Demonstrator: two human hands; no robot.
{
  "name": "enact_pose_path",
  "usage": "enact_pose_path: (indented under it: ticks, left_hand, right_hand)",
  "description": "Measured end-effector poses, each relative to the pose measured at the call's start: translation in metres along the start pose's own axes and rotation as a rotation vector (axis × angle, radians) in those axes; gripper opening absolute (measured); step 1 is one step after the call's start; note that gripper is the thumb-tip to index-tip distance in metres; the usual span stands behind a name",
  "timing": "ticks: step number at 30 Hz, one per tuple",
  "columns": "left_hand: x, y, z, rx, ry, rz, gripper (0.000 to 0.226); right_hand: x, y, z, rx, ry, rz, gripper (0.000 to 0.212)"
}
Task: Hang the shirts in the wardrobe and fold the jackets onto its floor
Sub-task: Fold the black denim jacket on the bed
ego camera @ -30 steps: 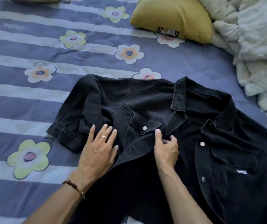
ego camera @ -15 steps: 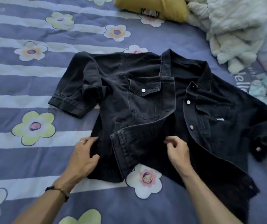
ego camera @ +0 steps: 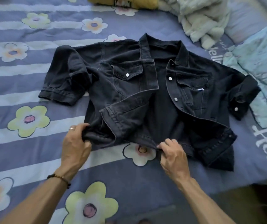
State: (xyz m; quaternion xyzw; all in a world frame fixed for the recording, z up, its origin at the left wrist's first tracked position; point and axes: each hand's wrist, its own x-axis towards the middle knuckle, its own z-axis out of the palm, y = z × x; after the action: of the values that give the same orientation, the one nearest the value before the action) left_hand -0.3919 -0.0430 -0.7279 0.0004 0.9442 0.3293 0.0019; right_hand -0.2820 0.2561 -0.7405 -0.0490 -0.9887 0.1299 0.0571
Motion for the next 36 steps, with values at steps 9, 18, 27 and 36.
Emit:
enact_pose_path:
  ticks: [9,18,27,36]
  left_hand:
    - [-0.066,0.0,0.004,0.144,-0.076,-0.082,0.051]
    - [-0.08,-0.008,0.008,0.102,-0.106,-0.059,0.051]
    - [-0.072,-0.023,0.004,0.087,-0.095,-0.053,0.047]
    - [-0.081,-0.002,0.019,0.207,-0.042,-0.043,0.041]
  right_hand:
    - [-0.02,0.007,-0.006,-0.299,-0.213,-0.076,0.051]
    - [-0.02,-0.01,-0.006,0.115,-0.48,0.322,0.029]
    - [0.031,-0.137,0.033,0.123,-0.359,0.271,0.094]
    - [-0.006,-0.035,0.005,0.903,0.3,1.279,0.016]
